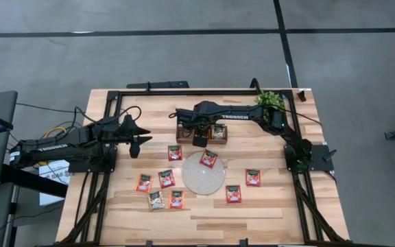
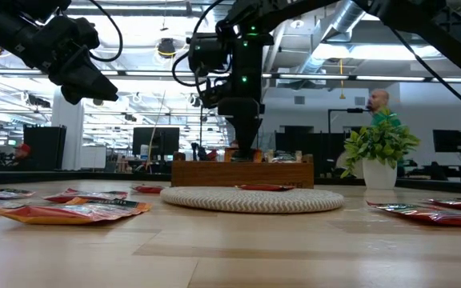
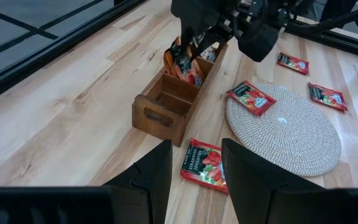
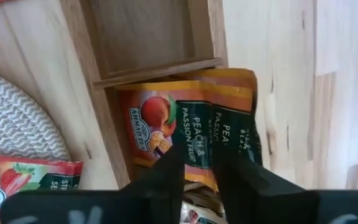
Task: Pick & Place Tea
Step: Put the orange tea bag into the middle section of the wooden organizer
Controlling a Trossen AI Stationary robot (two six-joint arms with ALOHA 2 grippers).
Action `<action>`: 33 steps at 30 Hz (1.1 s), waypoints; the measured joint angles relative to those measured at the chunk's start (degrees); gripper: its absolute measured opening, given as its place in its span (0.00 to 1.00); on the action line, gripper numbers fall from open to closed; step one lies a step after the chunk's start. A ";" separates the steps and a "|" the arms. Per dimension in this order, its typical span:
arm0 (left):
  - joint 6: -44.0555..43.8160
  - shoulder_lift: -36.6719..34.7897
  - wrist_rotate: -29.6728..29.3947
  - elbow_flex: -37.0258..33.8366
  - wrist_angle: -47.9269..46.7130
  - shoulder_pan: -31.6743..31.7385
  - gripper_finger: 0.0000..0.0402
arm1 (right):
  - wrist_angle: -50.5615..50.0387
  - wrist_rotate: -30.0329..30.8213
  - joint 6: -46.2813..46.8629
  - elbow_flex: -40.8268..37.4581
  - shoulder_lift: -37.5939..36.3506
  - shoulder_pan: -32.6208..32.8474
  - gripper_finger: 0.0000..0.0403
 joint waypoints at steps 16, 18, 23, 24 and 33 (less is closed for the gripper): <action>-3.34 0.01 0.04 0.00 0.32 -0.01 0.33 | -3.78 11.46 3.75 -0.22 -17.67 4.32 0.17; -3.52 0.01 0.31 0.00 0.83 -0.02 0.33 | -4.89 13.13 5.57 -0.91 -20.78 5.03 0.15; -4.83 0.00 3.30 0.00 1.96 -0.01 0.33 | -5.71 14.12 9.71 -6.05 -29.05 6.48 0.07; -5.85 0.02 3.82 0.00 2.08 -0.02 0.33 | -5.62 14.20 10.80 -7.73 -30.77 6.75 0.05; -10.08 0.02 10.51 0.00 5.34 -0.02 0.33 | 3.65 13.34 21.09 -29.68 -49.54 10.59 0.02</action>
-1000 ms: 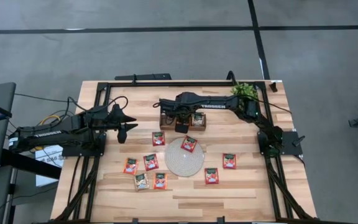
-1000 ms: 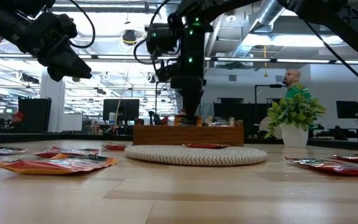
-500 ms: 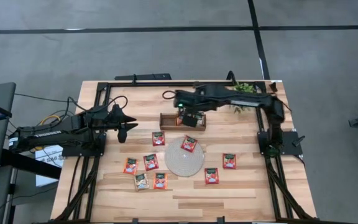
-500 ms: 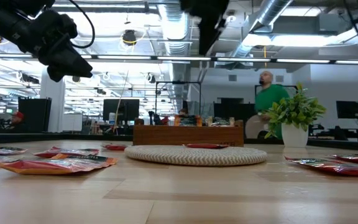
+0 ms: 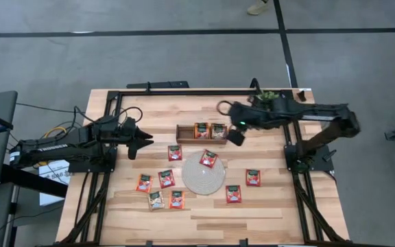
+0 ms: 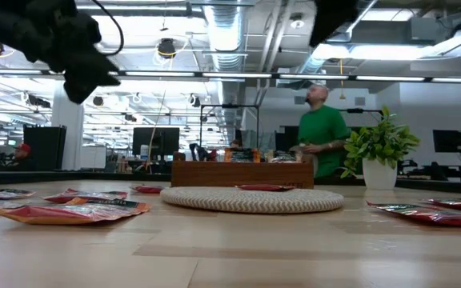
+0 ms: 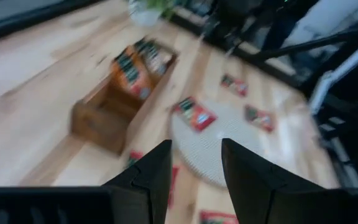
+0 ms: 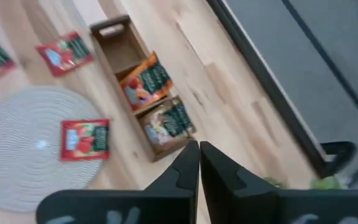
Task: Pick & Place Tea
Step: Put the orange tea bag into the middle section of the wooden organizer
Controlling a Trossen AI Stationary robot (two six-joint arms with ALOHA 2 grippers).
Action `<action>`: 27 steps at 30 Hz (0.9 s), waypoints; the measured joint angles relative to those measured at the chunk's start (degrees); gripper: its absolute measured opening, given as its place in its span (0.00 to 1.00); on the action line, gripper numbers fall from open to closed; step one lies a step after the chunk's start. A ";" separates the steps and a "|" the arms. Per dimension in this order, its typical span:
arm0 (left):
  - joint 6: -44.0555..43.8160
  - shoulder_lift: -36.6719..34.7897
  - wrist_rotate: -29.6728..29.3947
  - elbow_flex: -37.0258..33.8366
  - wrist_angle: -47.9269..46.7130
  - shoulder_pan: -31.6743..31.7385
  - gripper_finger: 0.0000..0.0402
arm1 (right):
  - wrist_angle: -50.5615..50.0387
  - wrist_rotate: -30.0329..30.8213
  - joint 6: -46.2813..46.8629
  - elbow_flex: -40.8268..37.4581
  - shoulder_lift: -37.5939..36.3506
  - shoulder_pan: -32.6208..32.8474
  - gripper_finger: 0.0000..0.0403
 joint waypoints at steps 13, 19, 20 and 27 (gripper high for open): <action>-2.80 5.81 1.27 0.00 17.99 -0.03 0.33 | 31.53 -0.80 8.61 -32.89 -29.25 8.00 0.00; -3.89 12.95 1.31 0.04 23.29 -1.02 0.33 | 45.07 -0.84 8.58 -45.37 -39.34 10.09 0.00; -3.90 14.19 1.29 0.40 23.42 -1.39 0.33 | 46.89 -1.17 8.56 -47.29 -40.82 10.30 0.00; -2.71 22.79 1.32 7.42 21.30 -3.65 0.33 | 60.96 -3.77 5.52 -58.83 -51.07 10.37 0.00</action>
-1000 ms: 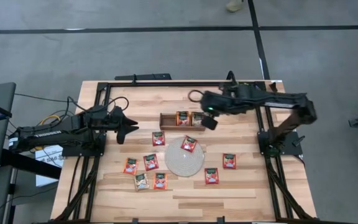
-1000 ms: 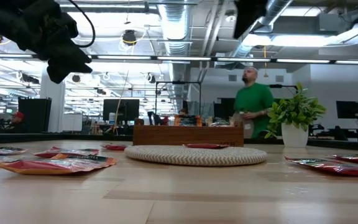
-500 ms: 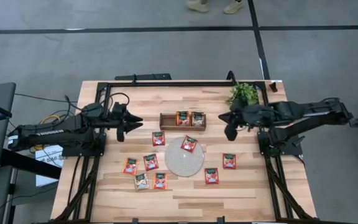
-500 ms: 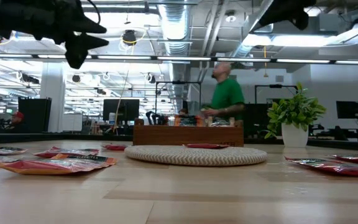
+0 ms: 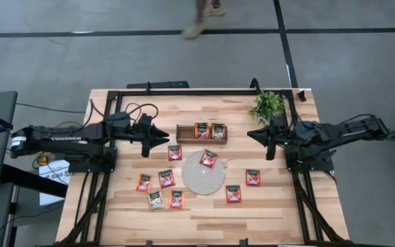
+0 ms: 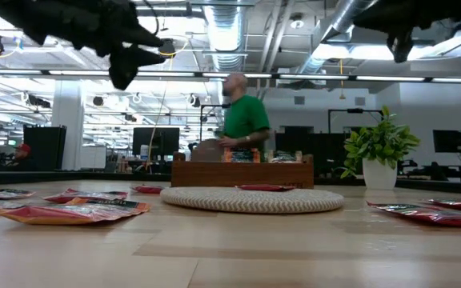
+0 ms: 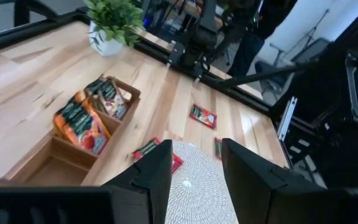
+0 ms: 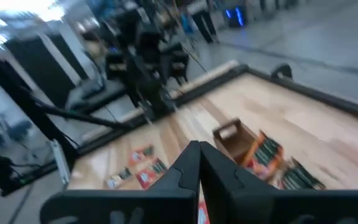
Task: Pick & Place Tea
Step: Put the orange tea bag into the middle section of the wooden organizer
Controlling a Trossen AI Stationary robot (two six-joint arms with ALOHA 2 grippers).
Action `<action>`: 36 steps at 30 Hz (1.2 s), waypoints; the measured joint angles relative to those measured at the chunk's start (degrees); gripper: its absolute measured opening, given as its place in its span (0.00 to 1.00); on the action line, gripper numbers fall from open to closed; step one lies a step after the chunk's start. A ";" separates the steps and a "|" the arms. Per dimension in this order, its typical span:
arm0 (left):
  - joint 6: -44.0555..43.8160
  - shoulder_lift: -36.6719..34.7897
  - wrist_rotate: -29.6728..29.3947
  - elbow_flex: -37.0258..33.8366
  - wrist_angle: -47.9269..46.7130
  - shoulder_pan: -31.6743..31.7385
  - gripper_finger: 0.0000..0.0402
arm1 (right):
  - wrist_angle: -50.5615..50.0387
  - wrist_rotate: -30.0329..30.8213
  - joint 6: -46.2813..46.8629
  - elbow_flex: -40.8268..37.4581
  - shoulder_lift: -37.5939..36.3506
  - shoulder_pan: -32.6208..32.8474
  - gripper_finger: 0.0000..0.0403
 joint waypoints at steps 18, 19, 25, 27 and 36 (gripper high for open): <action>3.70 21.77 5.51 24.62 -38.37 -8.71 0.33 | 20.28 -2.46 -5.96 -17.75 -19.16 0.00 0.00; 2.94 22.66 6.52 24.77 -39.05 -9.19 0.33 | 20.35 -2.48 -5.96 -18.18 -19.51 0.00 0.00; -3.38 26.30 13.51 24.80 -42.37 -11.95 0.33 | 20.49 -2.46 -5.96 -19.20 -20.10 0.00 0.00; -3.83 27.17 13.99 24.80 -42.28 -13.34 0.33 | 20.36 -2.46 -5.96 -19.20 -20.06 0.00 0.00; -3.57 30.95 10.80 24.82 -42.20 -18.71 0.33 | 18.99 -2.40 -5.96 -19.20 -20.02 -0.02 0.00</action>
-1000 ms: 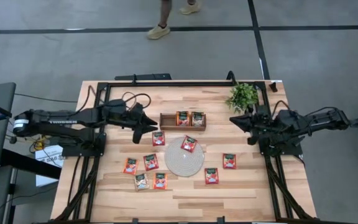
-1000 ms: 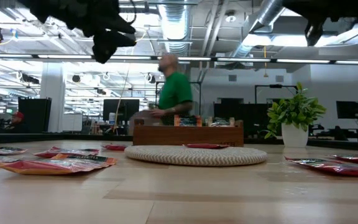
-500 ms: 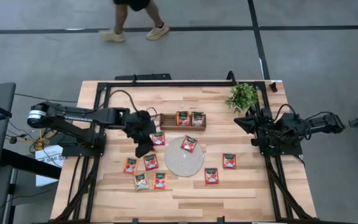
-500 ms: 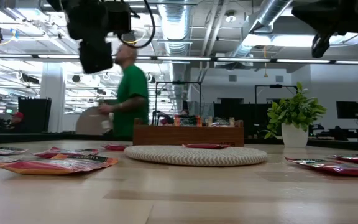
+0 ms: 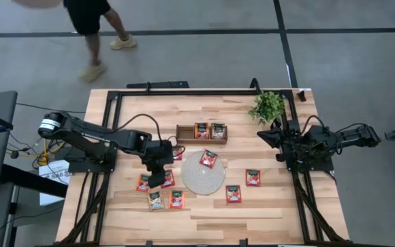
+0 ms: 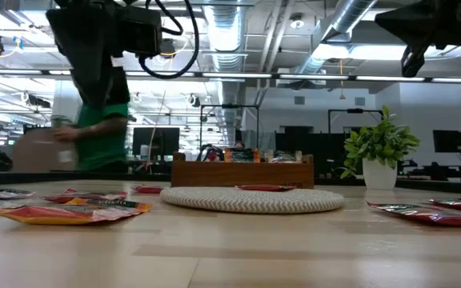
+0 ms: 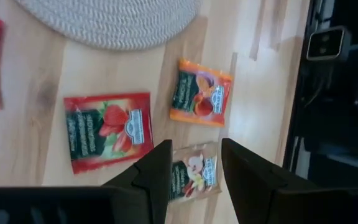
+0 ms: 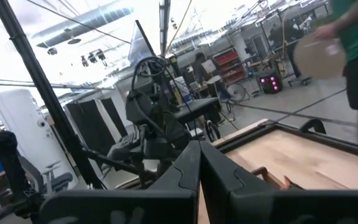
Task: Pick & Place Tea
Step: Put the orange tea bag into the middle section of the wooden organizer
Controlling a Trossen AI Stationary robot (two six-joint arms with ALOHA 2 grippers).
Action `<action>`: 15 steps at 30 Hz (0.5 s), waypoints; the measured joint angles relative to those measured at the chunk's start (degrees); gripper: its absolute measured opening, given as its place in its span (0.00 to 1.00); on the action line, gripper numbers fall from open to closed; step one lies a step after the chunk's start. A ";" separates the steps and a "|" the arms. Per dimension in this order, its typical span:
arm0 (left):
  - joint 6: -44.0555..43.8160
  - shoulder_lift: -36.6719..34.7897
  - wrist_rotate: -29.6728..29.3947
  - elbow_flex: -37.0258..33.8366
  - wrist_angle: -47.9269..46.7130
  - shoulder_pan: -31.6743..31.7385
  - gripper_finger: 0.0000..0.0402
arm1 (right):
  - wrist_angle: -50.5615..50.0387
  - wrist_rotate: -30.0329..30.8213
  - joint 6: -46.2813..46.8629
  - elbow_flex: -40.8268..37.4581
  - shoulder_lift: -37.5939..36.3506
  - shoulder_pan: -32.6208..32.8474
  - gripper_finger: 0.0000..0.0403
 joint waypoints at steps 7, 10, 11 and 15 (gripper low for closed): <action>2.60 -0.13 -7.24 0.02 -13.29 -1.84 0.33 | -2.21 0.07 0.78 0.00 0.00 0.00 0.00; 5.45 -0.16 -10.74 -0.59 -18.53 -2.42 0.33 | -2.26 0.09 1.92 0.00 0.00 0.00 0.00; 6.37 -0.18 -11.42 -1.22 -18.96 -2.52 0.33 | -2.36 0.09 1.94 0.00 0.00 0.00 0.00; 9.42 -0.18 -11.76 -4.49 -18.25 -3.11 0.33 | -2.37 0.11 1.97 0.00 0.00 0.00 0.00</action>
